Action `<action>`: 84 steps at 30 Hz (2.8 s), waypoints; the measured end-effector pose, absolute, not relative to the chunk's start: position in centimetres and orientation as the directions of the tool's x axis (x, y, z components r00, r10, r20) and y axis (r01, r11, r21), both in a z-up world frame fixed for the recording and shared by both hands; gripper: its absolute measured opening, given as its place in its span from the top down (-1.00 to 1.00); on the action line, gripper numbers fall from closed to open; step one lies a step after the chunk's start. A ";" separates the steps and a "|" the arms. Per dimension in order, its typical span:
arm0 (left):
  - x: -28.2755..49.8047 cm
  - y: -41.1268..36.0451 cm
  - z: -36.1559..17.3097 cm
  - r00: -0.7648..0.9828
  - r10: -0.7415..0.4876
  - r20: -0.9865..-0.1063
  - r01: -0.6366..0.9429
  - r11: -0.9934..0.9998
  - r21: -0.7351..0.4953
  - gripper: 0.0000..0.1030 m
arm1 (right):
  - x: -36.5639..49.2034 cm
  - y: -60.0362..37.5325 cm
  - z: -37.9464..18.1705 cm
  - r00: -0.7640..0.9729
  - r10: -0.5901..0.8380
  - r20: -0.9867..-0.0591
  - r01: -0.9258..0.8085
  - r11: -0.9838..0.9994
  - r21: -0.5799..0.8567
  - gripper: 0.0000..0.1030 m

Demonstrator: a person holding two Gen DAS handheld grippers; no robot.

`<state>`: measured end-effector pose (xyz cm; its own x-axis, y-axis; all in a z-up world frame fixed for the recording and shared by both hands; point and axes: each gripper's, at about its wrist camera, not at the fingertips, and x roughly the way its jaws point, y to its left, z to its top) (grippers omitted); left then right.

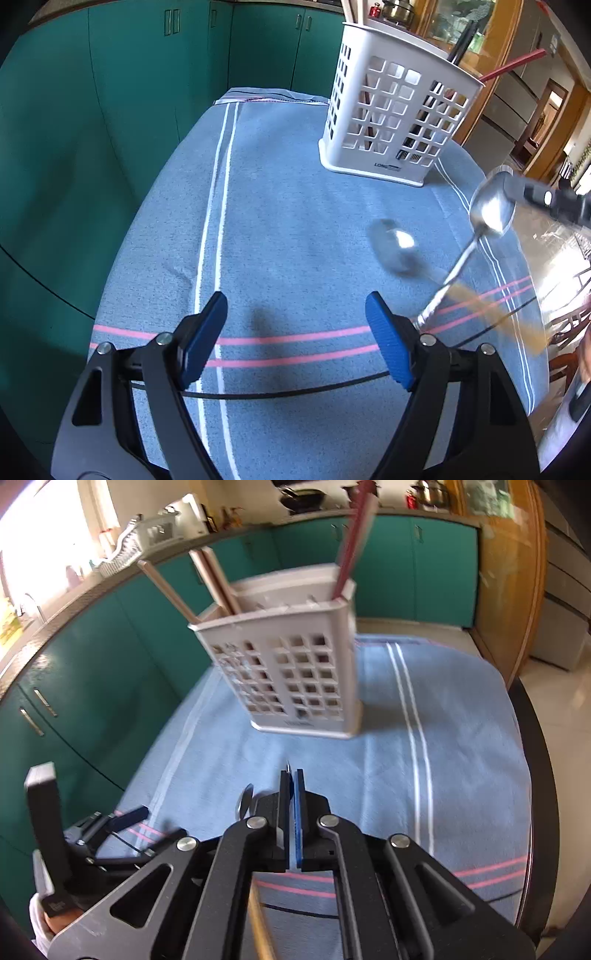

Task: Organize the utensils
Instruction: 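Close the right tool on a silver spoon while the left tool grasps the yellow-handled spoon, then lift both spoons and lower them into the white basket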

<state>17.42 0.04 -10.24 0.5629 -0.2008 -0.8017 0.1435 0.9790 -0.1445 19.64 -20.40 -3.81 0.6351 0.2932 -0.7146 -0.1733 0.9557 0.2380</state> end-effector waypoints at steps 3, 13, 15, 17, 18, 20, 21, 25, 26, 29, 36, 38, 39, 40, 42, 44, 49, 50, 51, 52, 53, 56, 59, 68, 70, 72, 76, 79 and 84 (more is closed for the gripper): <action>17.5 0.6 -10.3 0.561 -0.194 -0.804 0.131 0.981 -0.145 -0.49 | 19.3 -20.2 -3.1 0.652 0.278 -0.705 -0.174 0.961 0.217 0.94; 19.3 0.8 -11.7 0.492 -0.278 -0.825 0.171 0.960 -0.221 -0.49 | 19.1 -24.2 -6.4 0.606 0.216 -0.765 -0.068 0.973 0.221 0.97; 19.9 0.8 -11.7 0.488 -0.303 -0.818 0.181 0.953 -0.245 -0.43 | 19.0 -24.7 -7.6 0.583 0.223 -0.782 -0.052 0.970 0.238 0.96; 20.8 0.9 -11.6 0.474 -0.336 -0.814 0.194 0.941 -0.276 -0.30 | 18.8 -25.4 -8.9 0.562 0.235 -0.793 -0.029 0.964 0.264 0.96; 21.1 0.9 -11.5 0.467 -0.352 -0.811 0.201 0.936 -0.290 -0.17 | 18.7 -25.7 -9.4 0.556 0.233 -0.798 -0.017 0.963 0.270 0.95; 21.7 0.7 -11.6 0.451 -0.371 -0.812 0.208 0.928 -0.309 0.14 | 18.3 -26.7 -10.3 0.548 0.227 -0.805 0.019 0.959 0.283 0.69; 21.8 0.6 -11.6 0.448 -0.372 -0.813 0.209 0.928 -0.309 0.29 | 18.0 -27.1 -10.6 0.548 0.225 -0.806 0.036 0.956 0.292 0.61; 22.1 0.1 -11.9 0.418 -0.418 -0.807 0.228 0.908 -0.352 0.74 | 16.8 -28.9 -12.0 0.523 0.220 -0.823 0.100 0.944 0.315 0.51; 21.9 -0.1 -11.9 0.419 -0.419 -0.806 0.230 0.907 -0.352 0.76 | 16.5 -29.2 -12.1 0.519 0.221 -0.826 0.108 0.941 0.320 0.50; 21.5 -0.2 -11.8 0.433 -0.413 -0.801 0.231 0.910 -0.344 0.85 | 14.6 -30.0 -12.0 0.527 0.256 -0.810 0.114 0.924 0.366 0.27; 21.4 0.2 -11.8 0.431 -0.413 -0.803 0.213 0.911 -0.354 0.87 | 12.1 -30.1 -12.5 0.520 0.322 -0.791 0.090 0.900 0.426 0.20; 21.4 0.6 -11.8 0.434 -0.405 -0.805 0.204 0.914 -0.350 0.80 | 11.9 -30.3 -12.6 0.526 0.336 -0.781 0.094 0.890 0.446 0.20; 21.4 0.8 -11.8 0.437 -0.404 -0.804 0.198 0.915 -0.353 0.79 | 11.7 -30.4 -12.5 0.528 0.347 -0.775 0.096 0.882 0.461 0.20; 21.4 0.9 -11.8 0.438 -0.404 -0.803 0.195 0.915 -0.354 0.77 | 11.5 -30.5 -12.4 0.535 0.363 -0.763 0.094 0.871 0.481 0.20; 21.5 1.1 -11.7 0.442 -0.404 -0.801 0.192 0.915 -0.355 0.77 | 11.2 -30.6 -12.3 0.539 0.388 -0.747 0.080 0.860 0.505 0.20; 21.6 1.0 -11.7 0.442 -0.409 -0.799 0.192 0.913 -0.361 0.77 | 11.0 -30.3 -12.3 0.535 0.411 -0.738 0.059 0.853 0.518 0.20; 21.6 0.7 -11.7 0.437 -0.418 -0.797 0.197 0.909 -0.369 0.84 | 11.2 -29.5 -13.4 0.514 0.448 -0.731 0.047 0.837 0.546 0.45; 21.5 0.8 -11.7 0.437 -0.423 -0.794 0.198 0.906 -0.374 0.85 | 11.2 -29.4 -13.5 0.511 0.456 -0.728 0.045 0.832 0.553 0.65; 21.5 0.7 -11.6 0.437 -0.424 -0.793 0.198 0.906 -0.375 0.88 | 11.2 -29.3 -13.7 0.507 0.467 -0.725 0.041 0.827 0.561 0.74; 21.5 0.7 -11.6 0.436 -0.426 -0.792 0.197 0.904 -0.378 0.92 | 11.3 -29.2 -13.8 0.504 0.469 -0.725 0.039 0.827 0.561 0.84; 21.4 0.8 -11.5 0.436 -0.431 -0.790 0.195 0.902 -0.385 0.94 | 11.3 -29.1 -13.8 0.505 0.467 -0.726 0.036 0.828 0.559 0.89; 21.1 1.2 -11.1 0.455 -0.423 -0.784 0.172 0.905 -0.388 0.96 | 11.3 -29.1 -13.4 0.520 0.468 -0.715 0.025 0.828 0.560 0.91; 20.7 1.9 -10.3 0.483 -0.425 -0.766 0.161 0.903 -0.399 0.96 | 11.2 -28.9 -12.3 0.542 0.447 -0.712 0.005 0.845 0.534 0.92; 17.3 2.7 -1.2 0.808 -0.239 -0.539 0.114 0.960 -0.255 0.96 | 12.0 -26.0 -3.2 0.722 0.165 -0.672 -0.056 0.982 0.181 0.96; 16.1 2.4 2.2 0.885 -0.201 -0.420 0.116 0.969 -0.220 0.96 | 12.6 -24.9 -0.7 0.760 0.124 -0.638 -0.074 0.992 0.104 0.96; 15.7 2.1 5.0 0.931 -0.165 -0.327 0.106 0.976 -0.191 0.96 | 13.2 -24.1 1.6 0.793 0.095 -0.602 -0.087 0.995 0.042 0.96; 15.3 1.6 10.5 0.987 -0.087 -0.137 0.066 0.986 -0.156 0.96 | 14.6 -22.4 6.9 0.870 0.021 -0.493 -0.076 0.993 -0.092 0.96; 16.1 1.0 13.9 0.999 -0.034 -0.022 0.030 0.989 -0.141 0.96 | 16.3 -21.3 10.5 0.906 -0.021 -0.423 -0.050 0.986 -0.157 0.96; 19.6 -1.6 16.3 1.000 -0.005 0.022 0.006 0.998 -0.063 0.96 | 20.5 -19.2 13.3 0.921 -0.109 -0.373 -0.005 0.957 -0.291 0.96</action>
<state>19.61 -1.61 16.26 0.9997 -0.0048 0.0221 0.0062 0.9980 -0.0630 20.53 -19.21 13.26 0.9213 -0.1087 -0.3734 -0.0052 0.9566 -0.2913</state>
